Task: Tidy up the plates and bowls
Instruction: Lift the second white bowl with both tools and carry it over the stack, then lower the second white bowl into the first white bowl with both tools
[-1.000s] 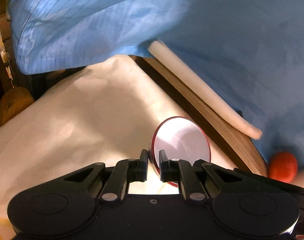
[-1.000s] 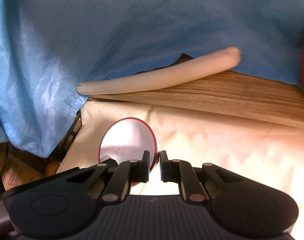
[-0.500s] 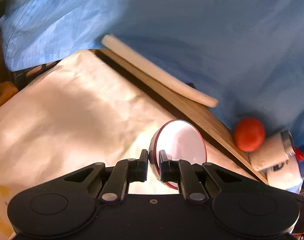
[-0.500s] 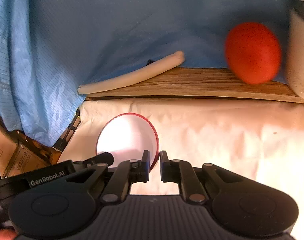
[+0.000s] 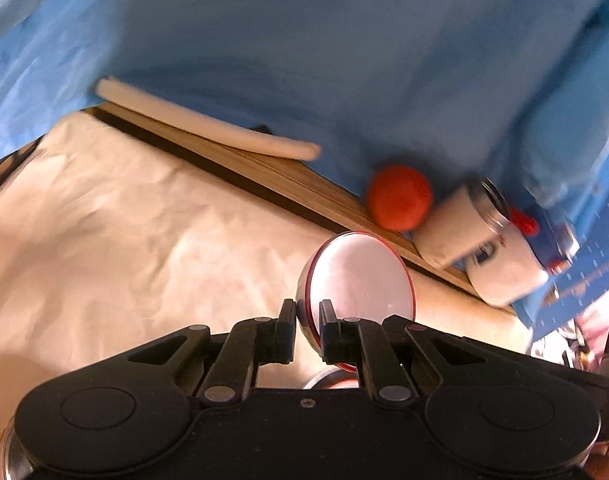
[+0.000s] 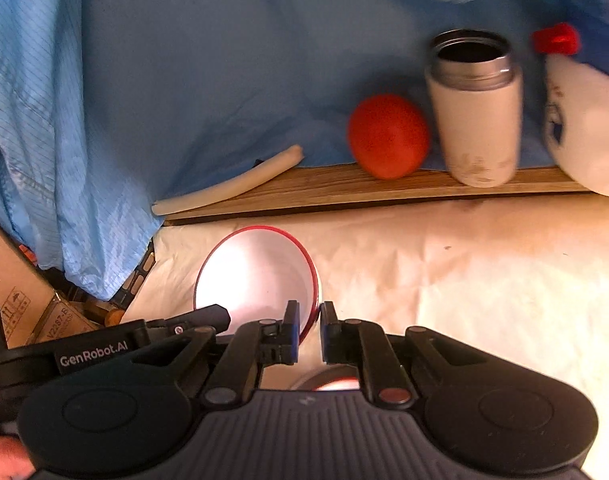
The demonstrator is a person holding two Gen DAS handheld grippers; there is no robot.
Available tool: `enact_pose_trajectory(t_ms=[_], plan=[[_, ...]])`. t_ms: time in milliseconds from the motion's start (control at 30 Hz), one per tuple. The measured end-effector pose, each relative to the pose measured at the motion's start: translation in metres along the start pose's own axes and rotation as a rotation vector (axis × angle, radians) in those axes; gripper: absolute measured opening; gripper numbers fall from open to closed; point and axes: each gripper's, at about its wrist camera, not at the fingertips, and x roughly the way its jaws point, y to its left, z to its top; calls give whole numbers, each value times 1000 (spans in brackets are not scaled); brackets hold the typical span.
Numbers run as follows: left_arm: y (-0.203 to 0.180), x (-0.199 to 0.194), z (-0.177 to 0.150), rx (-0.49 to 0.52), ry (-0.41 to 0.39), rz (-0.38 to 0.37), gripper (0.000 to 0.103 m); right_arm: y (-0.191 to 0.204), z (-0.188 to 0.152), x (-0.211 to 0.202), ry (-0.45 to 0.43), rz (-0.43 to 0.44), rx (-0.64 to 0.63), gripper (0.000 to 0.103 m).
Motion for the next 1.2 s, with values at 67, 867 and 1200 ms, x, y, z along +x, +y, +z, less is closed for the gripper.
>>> enact_pose_trajectory(t_ms=[67,867,1200], plan=[[-5,-1,-1,20,19,-13,12,-6,-1,-4,-3,-5,4,11],[-23,11,-41,95,221,-23,12,-46,-45,-23,103,-53,61,13],[-27,19,-52,114,277,15,12,-56,-58,-18,155,-64,107,13]])
